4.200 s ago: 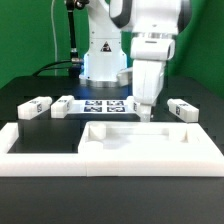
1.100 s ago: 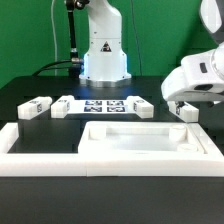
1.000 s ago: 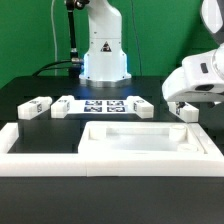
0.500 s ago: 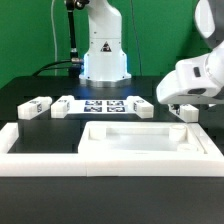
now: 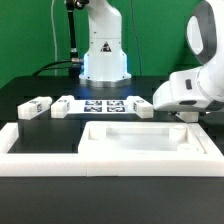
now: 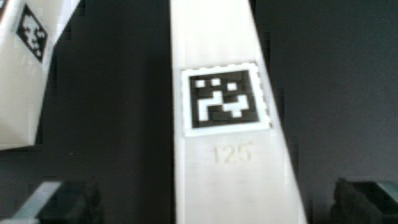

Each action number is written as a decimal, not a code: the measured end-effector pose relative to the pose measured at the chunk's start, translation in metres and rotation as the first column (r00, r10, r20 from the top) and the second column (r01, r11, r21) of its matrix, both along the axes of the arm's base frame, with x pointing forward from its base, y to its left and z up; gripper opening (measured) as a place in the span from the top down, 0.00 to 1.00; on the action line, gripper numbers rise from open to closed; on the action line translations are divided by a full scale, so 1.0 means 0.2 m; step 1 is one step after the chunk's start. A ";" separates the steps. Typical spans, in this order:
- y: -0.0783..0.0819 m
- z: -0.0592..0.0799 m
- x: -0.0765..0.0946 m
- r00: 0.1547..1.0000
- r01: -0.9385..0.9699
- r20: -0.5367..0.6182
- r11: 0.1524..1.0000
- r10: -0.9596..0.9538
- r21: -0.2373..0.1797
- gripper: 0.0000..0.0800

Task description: Assemble desk

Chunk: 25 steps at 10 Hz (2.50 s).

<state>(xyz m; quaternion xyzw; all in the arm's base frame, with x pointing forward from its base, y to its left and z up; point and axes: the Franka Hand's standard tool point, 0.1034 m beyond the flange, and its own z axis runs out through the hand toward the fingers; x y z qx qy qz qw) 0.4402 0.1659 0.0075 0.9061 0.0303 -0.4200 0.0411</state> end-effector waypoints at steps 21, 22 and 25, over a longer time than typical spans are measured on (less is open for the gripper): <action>-0.28 0.59 0.54 0.880 0.153 0.422 0.971 -0.218 0.183 0.64; -0.36 0.72 0.69 0.836 0.208 0.463 0.952 -0.293 0.226 0.64; -0.42 0.97 0.76 0.603 0.163 0.737 0.951 -0.306 0.262 0.64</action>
Offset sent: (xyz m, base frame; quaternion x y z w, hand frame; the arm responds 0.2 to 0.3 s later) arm 0.0000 0.0000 0.0000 0.0000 0.0000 0.0000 1.0000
